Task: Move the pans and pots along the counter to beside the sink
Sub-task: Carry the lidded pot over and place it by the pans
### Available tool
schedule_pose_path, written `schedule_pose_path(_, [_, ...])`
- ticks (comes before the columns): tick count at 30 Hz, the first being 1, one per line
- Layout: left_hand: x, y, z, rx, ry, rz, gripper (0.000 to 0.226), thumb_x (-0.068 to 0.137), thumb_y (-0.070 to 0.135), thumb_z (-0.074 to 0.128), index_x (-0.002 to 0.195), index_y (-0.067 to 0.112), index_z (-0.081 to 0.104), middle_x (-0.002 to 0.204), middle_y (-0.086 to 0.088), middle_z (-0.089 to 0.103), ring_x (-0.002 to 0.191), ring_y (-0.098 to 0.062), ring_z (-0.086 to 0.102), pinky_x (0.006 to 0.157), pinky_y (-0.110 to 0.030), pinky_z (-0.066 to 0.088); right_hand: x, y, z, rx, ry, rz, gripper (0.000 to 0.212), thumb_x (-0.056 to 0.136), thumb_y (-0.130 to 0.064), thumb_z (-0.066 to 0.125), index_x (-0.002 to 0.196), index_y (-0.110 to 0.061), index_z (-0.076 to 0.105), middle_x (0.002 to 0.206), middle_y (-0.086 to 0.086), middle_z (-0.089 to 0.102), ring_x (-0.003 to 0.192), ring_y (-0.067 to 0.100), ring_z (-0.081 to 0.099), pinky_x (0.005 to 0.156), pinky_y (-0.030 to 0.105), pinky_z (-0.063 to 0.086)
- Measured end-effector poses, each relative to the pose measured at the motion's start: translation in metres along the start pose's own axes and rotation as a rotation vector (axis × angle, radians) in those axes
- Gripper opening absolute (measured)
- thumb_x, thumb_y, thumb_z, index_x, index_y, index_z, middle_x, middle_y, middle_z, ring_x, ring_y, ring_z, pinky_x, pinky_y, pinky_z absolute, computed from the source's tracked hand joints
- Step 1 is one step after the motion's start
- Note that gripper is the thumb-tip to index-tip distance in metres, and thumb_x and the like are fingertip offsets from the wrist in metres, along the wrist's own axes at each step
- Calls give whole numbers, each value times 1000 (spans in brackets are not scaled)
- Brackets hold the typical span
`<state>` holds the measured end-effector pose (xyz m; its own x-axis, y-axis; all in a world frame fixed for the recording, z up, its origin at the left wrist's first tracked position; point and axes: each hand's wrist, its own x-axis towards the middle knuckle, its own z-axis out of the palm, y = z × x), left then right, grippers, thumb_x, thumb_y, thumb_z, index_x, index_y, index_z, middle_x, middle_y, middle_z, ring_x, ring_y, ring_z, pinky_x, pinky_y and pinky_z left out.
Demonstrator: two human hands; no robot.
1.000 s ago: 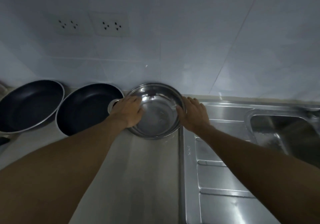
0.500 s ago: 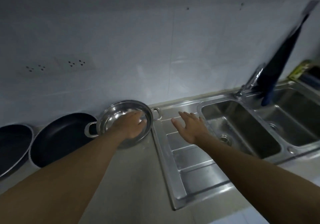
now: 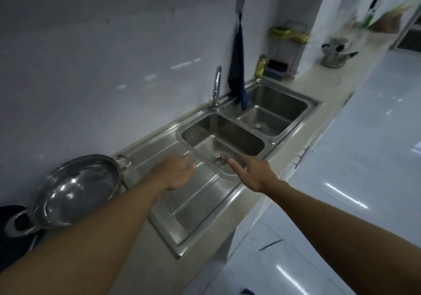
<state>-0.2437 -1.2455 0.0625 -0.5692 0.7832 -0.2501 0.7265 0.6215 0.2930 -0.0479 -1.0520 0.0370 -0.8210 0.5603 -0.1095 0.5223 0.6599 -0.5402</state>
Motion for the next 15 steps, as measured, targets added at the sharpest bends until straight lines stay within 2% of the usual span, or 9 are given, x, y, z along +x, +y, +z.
schedule_pose_path(7, [56,127,20,-40,-74,157,58,97,57,36,144,24,46,149,-6,50,133,-29,49,108,-45,40,-35,110,-60,30,119,193,107,79,-94,7,156,-26,37,161,2,41,150,29,35,123,61,13])
schedule_pose_path(11, [101,217,37,-76,-108,194,68,96,62,35,155,27,32,160,-3,35,144,-25,37,117,-44,31,-43,182,-107,25,170,265,98,86,-87,12,158,-24,37,162,3,41,150,28,35,124,60,15])
schedule_pose_path(15, [149,304,54,-77,-125,236,69,95,65,34,154,29,32,160,-2,35,144,-25,37,114,-40,31,-49,256,-157,56,213,330,89,92,-81,21,157,-22,38,162,4,41,150,27,36,123,57,22])
